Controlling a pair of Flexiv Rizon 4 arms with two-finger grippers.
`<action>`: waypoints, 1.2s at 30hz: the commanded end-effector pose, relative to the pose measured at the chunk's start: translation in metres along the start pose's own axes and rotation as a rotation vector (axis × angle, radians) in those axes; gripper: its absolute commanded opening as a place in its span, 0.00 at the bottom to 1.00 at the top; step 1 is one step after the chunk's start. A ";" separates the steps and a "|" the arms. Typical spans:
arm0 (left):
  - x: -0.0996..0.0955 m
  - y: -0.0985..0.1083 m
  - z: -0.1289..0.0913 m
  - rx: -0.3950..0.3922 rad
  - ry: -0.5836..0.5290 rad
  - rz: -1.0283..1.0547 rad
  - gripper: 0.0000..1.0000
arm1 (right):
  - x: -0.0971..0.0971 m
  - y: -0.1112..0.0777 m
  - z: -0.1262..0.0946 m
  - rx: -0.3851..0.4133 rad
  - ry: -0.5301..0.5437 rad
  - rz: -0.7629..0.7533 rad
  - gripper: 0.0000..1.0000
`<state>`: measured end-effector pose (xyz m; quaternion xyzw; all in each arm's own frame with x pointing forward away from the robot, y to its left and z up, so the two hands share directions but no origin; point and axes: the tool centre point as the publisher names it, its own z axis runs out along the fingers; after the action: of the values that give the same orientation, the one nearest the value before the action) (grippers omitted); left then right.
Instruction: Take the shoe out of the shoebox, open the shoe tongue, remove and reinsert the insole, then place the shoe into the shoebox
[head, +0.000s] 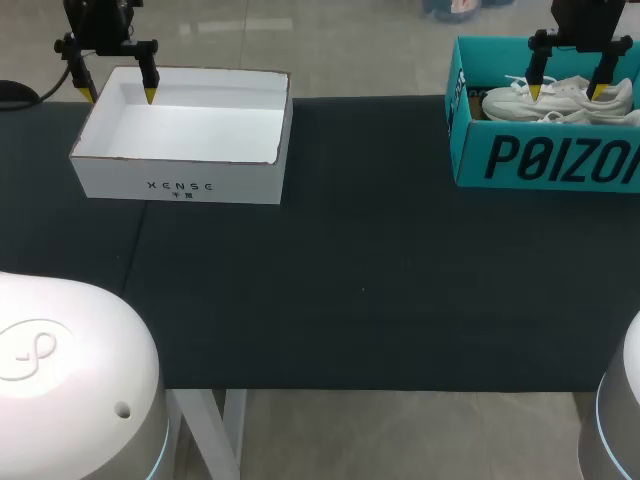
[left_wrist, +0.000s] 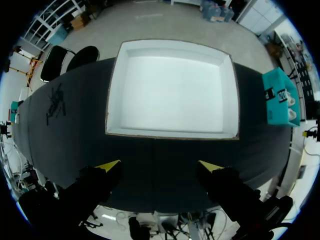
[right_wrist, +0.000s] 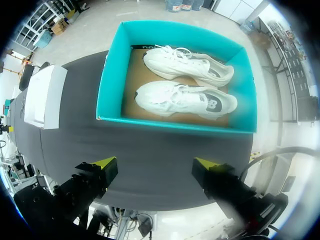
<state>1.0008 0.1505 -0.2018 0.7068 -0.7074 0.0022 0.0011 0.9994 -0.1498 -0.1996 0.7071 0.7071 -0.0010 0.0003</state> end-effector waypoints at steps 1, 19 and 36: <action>0.000 0.000 -0.001 -0.001 -0.002 0.000 1.00 | 0.000 0.000 0.000 0.000 0.001 0.000 1.00; 0.000 0.000 -0.001 -0.001 -0.002 0.000 1.00 | 0.000 0.000 0.000 0.000 0.001 0.000 1.00; 0.000 0.000 -0.001 -0.001 -0.002 0.000 1.00 | -0.095 0.125 -0.002 -0.011 -0.043 0.152 1.00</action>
<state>1.0008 0.1505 -0.2017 0.7069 -0.7073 0.0020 0.0010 1.0922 -0.2468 -0.2000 0.7567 0.6521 0.0194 0.0433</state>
